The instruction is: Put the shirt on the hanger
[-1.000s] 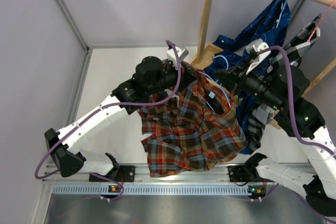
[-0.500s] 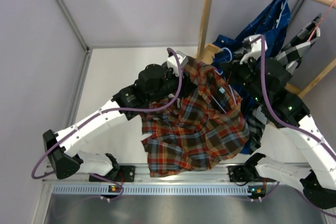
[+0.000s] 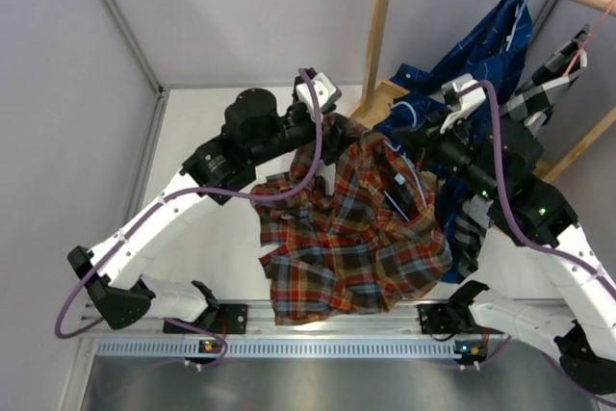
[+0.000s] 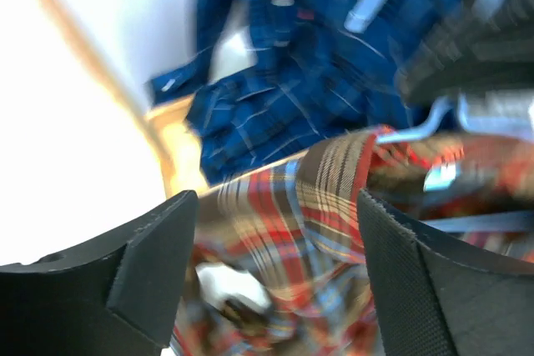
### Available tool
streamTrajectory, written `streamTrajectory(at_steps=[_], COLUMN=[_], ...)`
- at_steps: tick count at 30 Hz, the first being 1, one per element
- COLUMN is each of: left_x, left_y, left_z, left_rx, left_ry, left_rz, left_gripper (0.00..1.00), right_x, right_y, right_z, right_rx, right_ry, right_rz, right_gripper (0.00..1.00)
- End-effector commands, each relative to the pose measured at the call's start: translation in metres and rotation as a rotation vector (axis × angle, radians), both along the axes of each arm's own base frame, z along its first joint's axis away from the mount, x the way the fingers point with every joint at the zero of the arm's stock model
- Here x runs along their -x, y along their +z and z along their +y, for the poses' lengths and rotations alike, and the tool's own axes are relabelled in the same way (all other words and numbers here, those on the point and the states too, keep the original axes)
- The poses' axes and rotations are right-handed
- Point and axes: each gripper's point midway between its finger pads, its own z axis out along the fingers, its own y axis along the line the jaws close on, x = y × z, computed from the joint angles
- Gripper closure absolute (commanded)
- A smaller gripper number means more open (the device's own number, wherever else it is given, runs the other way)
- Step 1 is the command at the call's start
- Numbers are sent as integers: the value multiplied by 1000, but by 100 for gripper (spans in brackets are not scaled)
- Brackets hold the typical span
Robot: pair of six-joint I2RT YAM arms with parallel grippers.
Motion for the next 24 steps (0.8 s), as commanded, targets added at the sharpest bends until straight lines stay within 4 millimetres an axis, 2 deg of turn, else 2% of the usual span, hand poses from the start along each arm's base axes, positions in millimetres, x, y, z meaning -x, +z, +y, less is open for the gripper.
streamTrajectory(at_steps=[1, 2, 4, 6, 7, 9, 14, 20, 21, 22, 23, 24], left_x=[42, 41, 54, 54, 65, 73, 106, 118, 120, 121, 121, 120], left_y=[-18, -37, -41, -29, -25, -19, -18, -30, -30, -31, -33, -34], left_z=[-17, -13, -11, -3, -3, -3, -6, -18, -18, -19, -19, -20], left_rx=[-141, -187, -174, -144, -115, -92, -10, -4, -2, -1, 0, -2], left_ry=[-443, -490, -597, -639, -704, -756, -961, -1003, -1011, -1013, -1014, -1010], left_rz=[-237, -283, -281, -278, -278, -285, -191, -82, -74, -58, -47, -38], left_gripper=[21, 20, 20, 23, 24, 25, 27, 28, 30, 47, 55, 58], right_x=[37, 43, 60, 75, 80, 92, 96, 100, 97, 96, 95, 96], right_y=[36, 35, 36, 32, 31, 29, 34, 50, 49, 49, 51, 50], right_z=[14, 14, 14, 14, 15, 18, 22, 32, 34, 35, 36, 38], right_rx=[-48, -39, -14, 12, 29, 28, 24, 15, 36, 38, 39, 42], right_ry=[218, 244, 309, 374, 397, 460, 494, 565, 572, 572, 575, 596], right_rz=[-142, -148, -186, -196, -205, -199, -207, -217, -235, -235, -241, -238], right_gripper=[100, 100, 100, 100, 100, 100, 100, 100, 100, 100, 100, 100])
